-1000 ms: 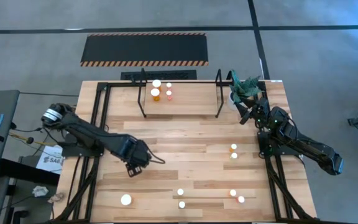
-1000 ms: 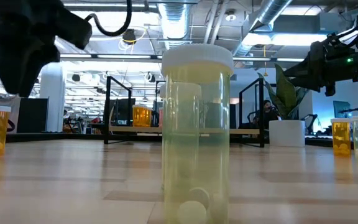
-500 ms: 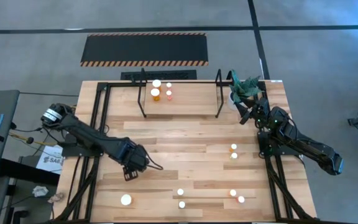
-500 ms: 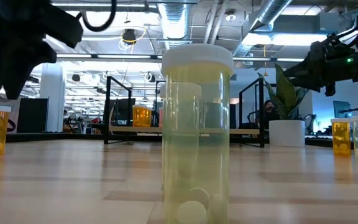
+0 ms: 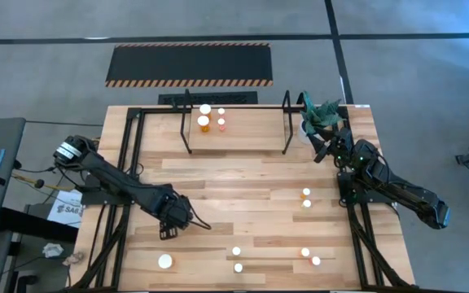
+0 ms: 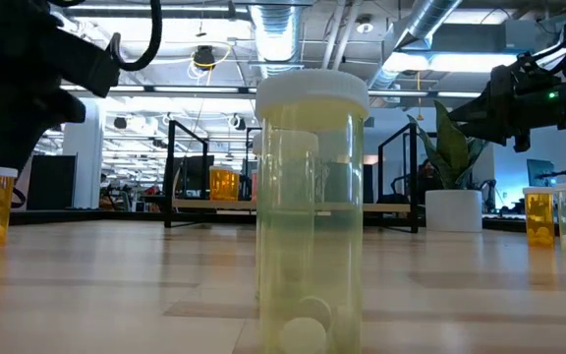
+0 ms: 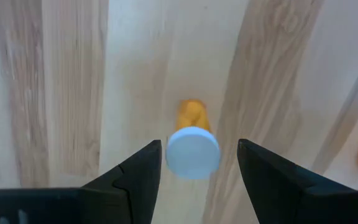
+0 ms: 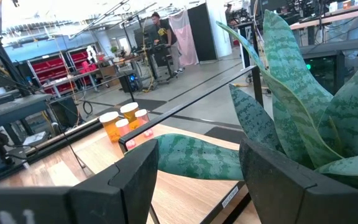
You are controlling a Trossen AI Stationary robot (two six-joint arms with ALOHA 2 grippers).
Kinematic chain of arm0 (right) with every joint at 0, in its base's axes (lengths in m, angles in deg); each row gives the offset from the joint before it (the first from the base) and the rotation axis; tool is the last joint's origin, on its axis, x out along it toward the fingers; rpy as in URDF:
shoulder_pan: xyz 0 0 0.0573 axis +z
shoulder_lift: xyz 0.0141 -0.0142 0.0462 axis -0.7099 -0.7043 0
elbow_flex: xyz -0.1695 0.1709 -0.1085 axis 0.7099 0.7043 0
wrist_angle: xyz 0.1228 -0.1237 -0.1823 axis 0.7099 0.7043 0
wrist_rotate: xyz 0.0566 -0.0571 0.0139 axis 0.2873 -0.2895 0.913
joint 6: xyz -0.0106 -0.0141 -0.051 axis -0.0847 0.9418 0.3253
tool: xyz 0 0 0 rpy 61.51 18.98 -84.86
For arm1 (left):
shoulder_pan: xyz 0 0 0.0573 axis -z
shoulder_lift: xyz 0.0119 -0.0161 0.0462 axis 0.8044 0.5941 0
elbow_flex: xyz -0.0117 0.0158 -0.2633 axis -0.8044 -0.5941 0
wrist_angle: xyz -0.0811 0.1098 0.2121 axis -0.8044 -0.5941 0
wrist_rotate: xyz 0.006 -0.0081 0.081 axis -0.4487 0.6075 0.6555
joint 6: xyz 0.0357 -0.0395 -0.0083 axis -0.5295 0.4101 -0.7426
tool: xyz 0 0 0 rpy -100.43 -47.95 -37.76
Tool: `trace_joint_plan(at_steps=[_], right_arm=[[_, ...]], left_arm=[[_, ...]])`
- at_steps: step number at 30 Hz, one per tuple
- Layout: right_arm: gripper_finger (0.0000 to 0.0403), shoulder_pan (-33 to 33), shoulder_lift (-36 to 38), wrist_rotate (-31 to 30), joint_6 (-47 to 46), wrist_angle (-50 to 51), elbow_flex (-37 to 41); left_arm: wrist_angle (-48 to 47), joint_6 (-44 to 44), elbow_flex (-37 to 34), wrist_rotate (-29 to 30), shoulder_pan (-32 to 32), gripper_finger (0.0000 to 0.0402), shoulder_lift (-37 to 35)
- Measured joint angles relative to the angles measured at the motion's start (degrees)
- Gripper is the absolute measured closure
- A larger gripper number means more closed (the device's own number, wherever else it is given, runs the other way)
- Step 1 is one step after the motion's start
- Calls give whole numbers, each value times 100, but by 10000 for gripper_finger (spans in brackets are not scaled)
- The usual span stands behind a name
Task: Pick and place medicine bottles onto shelf by color
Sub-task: Put the top left small orange pill bottle on the shelf
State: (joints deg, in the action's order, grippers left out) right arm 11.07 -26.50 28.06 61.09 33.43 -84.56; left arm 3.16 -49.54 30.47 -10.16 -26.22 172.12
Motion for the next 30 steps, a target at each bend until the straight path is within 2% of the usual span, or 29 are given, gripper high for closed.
trace_joint_plan(at_steps=[8,21,30], right_arm=[[154,-1,0,0,0,-1,-2],[154,-1,0,0,0,-2,-2],[154,0,0,0,0,-1,0]], left_arm=[[217,-12,-255,121,-2,209,0],[226,-515,-265,168,-194,303,0],[378,-1281,-86,-204,-794,299,0]])
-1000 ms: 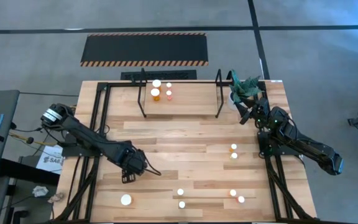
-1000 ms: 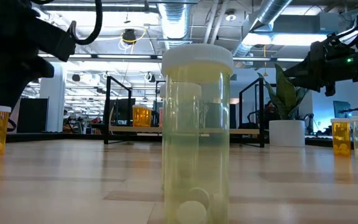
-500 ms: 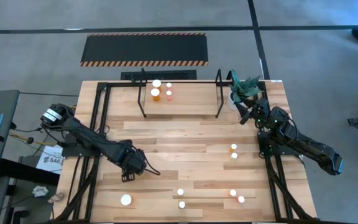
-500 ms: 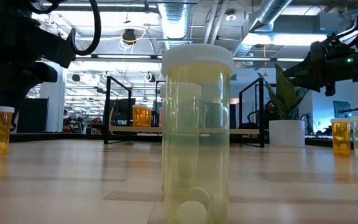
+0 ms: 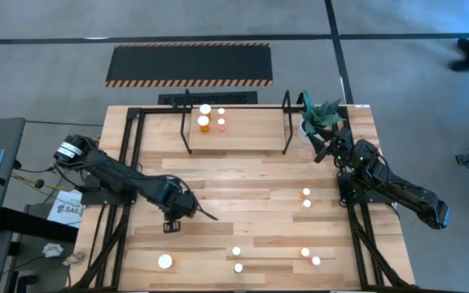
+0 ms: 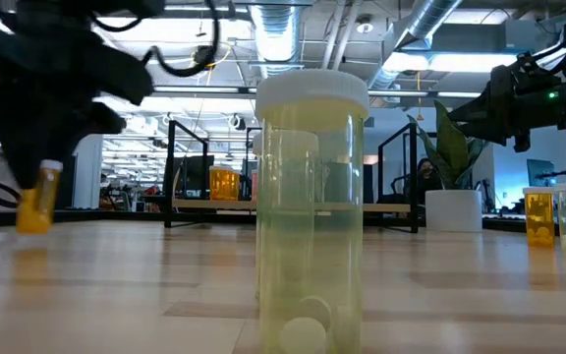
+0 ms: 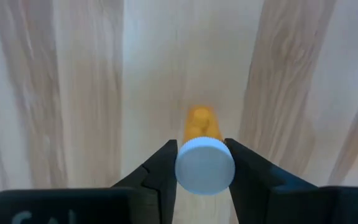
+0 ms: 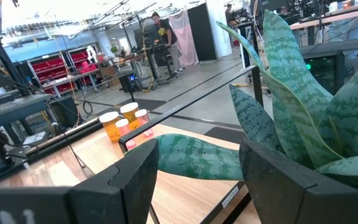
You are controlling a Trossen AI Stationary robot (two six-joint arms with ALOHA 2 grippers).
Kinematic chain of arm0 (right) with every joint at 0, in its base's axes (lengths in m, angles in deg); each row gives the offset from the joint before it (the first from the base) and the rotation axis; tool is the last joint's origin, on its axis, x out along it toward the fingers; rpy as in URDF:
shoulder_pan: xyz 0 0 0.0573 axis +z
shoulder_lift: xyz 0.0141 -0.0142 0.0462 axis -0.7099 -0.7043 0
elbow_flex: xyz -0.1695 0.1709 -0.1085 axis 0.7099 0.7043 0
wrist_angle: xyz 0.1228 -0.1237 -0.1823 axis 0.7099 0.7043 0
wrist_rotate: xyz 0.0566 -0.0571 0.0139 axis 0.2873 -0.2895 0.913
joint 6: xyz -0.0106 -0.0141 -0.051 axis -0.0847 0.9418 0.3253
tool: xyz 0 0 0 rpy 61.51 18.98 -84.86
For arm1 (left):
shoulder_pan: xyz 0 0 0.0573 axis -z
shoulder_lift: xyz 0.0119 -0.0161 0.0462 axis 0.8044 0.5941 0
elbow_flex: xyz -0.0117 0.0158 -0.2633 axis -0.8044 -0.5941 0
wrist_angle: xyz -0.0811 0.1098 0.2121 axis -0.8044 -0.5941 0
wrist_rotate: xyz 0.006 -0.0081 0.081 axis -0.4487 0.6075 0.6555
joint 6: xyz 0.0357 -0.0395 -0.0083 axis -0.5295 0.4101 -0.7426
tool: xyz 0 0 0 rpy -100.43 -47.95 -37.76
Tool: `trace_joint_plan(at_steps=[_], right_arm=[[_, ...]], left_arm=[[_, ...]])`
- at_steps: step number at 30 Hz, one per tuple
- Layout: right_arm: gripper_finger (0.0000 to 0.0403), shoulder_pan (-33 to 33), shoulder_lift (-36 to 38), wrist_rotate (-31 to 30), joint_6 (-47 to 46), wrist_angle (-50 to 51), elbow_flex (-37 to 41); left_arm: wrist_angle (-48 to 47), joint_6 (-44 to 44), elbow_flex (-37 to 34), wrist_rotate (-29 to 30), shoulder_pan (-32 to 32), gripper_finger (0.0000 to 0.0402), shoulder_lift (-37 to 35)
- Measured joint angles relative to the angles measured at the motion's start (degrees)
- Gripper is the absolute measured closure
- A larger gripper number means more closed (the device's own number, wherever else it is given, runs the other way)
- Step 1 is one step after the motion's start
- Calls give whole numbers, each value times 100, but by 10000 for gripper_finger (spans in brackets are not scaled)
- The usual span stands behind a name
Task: Pick and place medicine bottles onto shelf by color
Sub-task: Put the top left small orange pill bottle on the shelf
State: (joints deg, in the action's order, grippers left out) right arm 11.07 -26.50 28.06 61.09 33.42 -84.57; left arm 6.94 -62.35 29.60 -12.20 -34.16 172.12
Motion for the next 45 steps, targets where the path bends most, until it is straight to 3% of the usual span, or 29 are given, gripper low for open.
trace_joint_plan(at_steps=[20,31,45], right_arm=[[154,0,0,0,0,-1,0],[154,0,-1,0,0,1,0],[154,-2,0,0,0,-1,0]], left_arm=[[-211,-1676,1248,-66,-1983,301,36],[-1206,-3003,3182,352,-2490,301,1695],[-1658,-4592,5505,475,-3226,301,3139]])
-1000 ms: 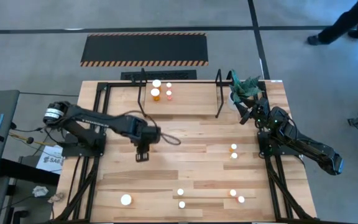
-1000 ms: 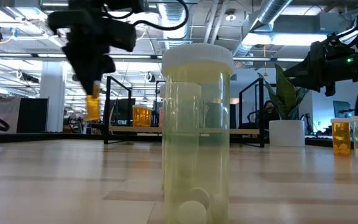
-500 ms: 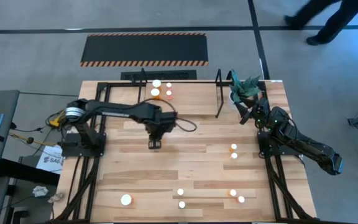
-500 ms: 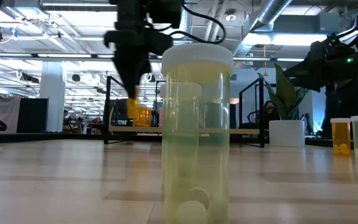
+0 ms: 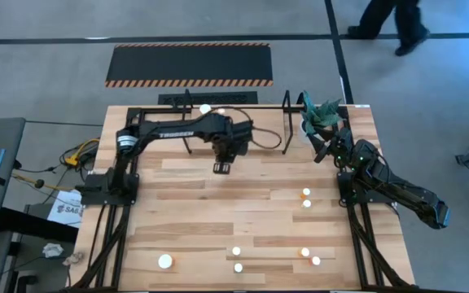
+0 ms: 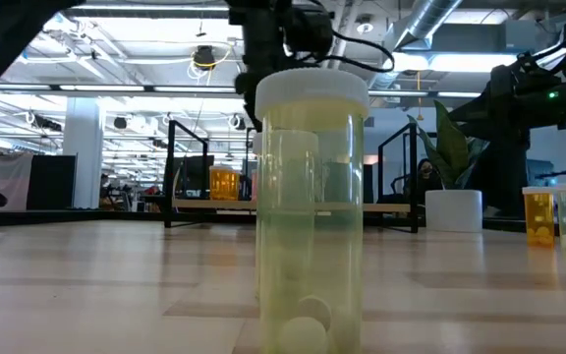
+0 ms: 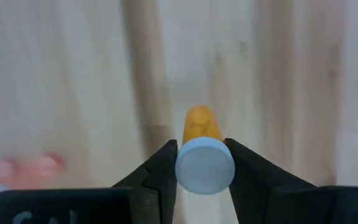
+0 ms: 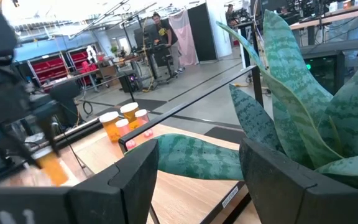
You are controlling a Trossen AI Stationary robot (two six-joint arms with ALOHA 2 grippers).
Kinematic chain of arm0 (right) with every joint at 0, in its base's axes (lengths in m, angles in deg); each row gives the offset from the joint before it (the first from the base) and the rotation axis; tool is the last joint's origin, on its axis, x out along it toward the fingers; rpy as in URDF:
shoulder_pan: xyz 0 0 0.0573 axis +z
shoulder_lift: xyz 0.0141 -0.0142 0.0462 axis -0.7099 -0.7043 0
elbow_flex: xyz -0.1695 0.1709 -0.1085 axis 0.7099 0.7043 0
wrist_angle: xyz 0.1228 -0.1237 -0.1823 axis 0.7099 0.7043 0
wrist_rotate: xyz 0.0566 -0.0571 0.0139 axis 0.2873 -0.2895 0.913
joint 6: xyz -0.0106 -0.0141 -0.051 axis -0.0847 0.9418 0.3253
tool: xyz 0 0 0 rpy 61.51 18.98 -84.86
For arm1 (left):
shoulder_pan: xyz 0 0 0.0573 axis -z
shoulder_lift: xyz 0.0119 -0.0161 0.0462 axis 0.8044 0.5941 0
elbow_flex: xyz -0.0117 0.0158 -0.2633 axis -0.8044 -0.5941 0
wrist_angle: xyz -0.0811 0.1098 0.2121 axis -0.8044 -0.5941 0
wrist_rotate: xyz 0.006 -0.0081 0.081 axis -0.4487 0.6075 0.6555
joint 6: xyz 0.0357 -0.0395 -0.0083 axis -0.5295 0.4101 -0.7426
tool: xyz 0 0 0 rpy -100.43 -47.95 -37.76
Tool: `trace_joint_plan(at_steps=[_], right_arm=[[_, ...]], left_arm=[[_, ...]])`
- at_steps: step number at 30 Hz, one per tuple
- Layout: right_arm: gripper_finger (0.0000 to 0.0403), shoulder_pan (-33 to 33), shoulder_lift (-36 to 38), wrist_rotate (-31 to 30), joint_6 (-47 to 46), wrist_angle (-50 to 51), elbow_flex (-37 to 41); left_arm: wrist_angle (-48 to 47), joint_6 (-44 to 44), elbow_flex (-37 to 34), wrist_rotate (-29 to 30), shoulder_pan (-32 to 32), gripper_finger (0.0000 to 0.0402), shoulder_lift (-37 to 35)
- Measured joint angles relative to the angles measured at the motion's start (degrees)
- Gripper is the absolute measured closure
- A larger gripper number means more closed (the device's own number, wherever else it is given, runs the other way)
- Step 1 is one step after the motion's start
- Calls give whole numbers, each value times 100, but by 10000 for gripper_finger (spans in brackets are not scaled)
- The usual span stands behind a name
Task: Pick and place medicine bottles onto shelf by color
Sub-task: Put the top left small orange pill bottle on the shelf
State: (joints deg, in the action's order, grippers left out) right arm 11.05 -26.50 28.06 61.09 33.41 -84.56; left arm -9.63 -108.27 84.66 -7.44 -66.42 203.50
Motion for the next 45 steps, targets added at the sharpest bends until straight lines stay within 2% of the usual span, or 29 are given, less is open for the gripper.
trace_joint_plan(at_steps=[10,16,23,29,38,45], right_arm=[[154,2,0,0,0,2,-1],[154,1,0,0,0,2,0],[154,2,0,0,0,1,-1],[154,0,0,0,0,2,-1],[154,1,0,0,0,2,-1],[154,1,0,0,0,2,-1]], left_arm=[[-873,-355,1936,127,-432,301,1244],[-1059,-408,2713,229,-636,301,1702],[-904,-576,2665,267,-893,301,1731],[-869,-1126,2665,385,-1211,301,1731],[-281,-2143,2665,415,-1606,301,1731],[55,-2598,2665,380,-1740,301,1731]])
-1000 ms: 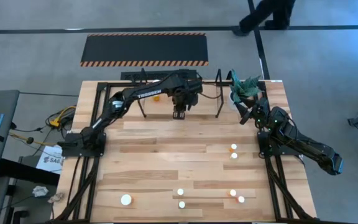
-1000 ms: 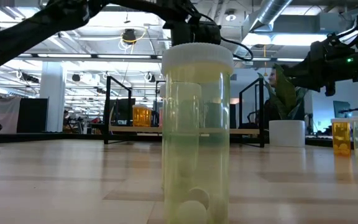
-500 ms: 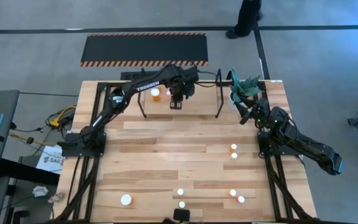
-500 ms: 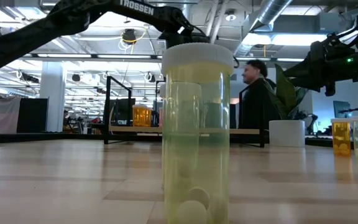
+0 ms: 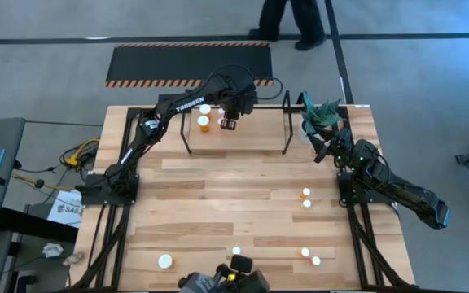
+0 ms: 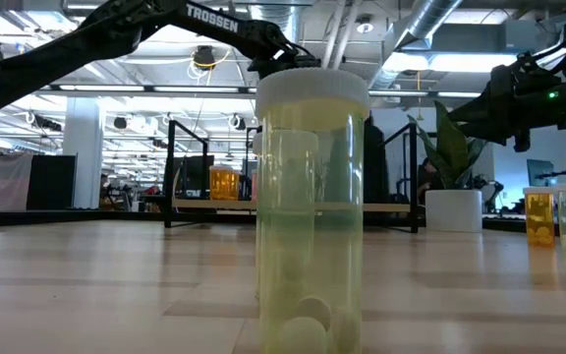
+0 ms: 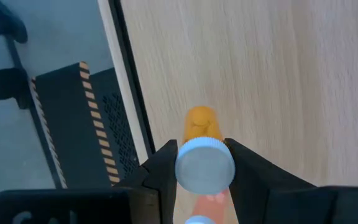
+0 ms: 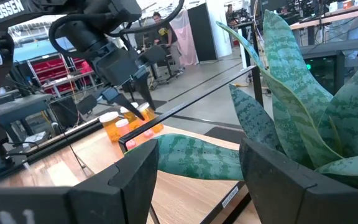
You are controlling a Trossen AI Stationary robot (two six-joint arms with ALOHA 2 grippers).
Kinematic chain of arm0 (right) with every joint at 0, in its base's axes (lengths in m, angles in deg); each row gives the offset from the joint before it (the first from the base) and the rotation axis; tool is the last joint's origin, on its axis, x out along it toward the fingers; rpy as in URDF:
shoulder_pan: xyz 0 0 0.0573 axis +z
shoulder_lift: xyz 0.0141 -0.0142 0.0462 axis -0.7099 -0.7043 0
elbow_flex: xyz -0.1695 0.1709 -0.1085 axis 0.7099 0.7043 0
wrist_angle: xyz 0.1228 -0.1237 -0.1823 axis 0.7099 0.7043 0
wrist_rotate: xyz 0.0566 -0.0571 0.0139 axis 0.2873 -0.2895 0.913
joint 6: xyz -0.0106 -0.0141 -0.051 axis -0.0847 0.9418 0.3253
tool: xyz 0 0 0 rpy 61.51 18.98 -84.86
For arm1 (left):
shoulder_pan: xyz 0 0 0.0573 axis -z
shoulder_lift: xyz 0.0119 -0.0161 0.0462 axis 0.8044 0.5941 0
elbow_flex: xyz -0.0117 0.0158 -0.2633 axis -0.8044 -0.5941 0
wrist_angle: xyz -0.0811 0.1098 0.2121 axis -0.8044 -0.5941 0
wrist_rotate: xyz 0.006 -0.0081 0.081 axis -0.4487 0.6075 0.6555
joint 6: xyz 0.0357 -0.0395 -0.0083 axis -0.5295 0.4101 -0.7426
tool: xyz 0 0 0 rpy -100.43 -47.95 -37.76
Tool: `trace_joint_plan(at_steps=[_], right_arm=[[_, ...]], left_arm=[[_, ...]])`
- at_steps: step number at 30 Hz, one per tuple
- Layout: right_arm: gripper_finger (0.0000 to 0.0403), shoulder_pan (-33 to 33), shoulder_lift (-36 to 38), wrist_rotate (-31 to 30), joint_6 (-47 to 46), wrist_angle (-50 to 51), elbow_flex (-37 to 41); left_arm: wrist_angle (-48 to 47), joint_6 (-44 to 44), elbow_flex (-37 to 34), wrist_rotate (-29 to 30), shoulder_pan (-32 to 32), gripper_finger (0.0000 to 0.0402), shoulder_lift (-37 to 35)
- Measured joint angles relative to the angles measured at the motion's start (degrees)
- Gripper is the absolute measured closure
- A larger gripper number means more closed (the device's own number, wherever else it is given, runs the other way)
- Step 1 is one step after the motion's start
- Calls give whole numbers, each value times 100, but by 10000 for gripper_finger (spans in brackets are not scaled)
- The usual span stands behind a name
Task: Pick and place medicine bottles onto shelf by color
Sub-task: Put the top left small orange pill bottle on the shelf
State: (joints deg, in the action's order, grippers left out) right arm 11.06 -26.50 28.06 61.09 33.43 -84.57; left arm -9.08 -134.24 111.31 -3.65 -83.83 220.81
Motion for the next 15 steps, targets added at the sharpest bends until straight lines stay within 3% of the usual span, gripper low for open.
trace_joint_plan(at_steps=[15], right_arm=[[154,0,0,0,0,-2,0]], left_arm=[[-17,-18,-4,-37,-87,301,192]])
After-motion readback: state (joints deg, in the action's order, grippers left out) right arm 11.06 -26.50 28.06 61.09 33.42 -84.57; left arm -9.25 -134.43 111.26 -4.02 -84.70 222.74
